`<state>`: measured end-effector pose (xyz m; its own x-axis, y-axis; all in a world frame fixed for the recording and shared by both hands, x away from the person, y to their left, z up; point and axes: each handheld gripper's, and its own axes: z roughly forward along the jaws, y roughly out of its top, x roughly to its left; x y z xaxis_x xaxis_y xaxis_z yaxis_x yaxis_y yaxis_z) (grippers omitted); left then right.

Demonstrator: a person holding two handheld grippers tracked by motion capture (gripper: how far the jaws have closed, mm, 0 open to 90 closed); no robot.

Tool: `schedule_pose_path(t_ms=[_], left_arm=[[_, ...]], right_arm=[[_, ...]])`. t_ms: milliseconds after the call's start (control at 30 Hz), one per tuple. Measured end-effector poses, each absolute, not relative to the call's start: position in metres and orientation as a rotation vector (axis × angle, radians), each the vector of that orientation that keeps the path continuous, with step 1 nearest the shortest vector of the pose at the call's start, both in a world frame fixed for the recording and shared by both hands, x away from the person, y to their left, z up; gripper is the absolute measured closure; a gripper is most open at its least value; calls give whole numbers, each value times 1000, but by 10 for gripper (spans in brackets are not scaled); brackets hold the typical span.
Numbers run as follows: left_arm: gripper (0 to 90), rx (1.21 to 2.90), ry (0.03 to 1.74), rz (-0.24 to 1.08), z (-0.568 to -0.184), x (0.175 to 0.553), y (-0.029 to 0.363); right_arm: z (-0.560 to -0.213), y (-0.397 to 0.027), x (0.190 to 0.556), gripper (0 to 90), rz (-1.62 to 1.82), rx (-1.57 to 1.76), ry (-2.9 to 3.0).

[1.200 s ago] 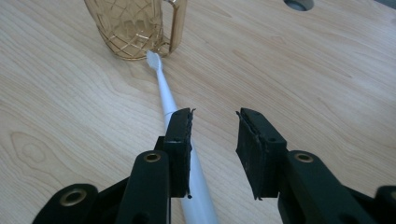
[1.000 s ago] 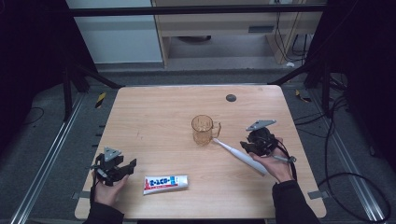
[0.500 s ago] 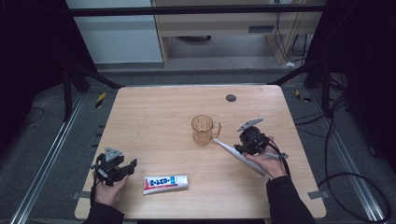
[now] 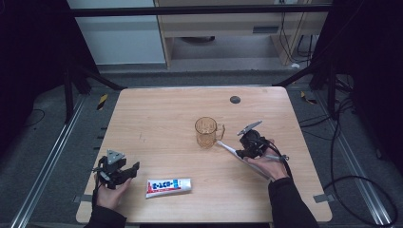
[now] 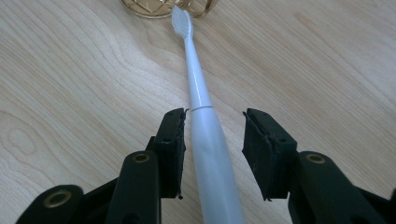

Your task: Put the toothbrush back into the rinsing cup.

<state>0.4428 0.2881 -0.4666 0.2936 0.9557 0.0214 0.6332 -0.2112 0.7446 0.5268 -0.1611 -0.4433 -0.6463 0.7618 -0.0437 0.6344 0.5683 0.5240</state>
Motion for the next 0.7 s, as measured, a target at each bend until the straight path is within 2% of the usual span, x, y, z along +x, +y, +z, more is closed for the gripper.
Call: schedule_pose_path(t_ms=[700], left_arm=[[431, 1942, 1416, 655, -467, 444, 288]], right_arm=[[-464, -155, 538, 582, 608, 1164, 2603]])
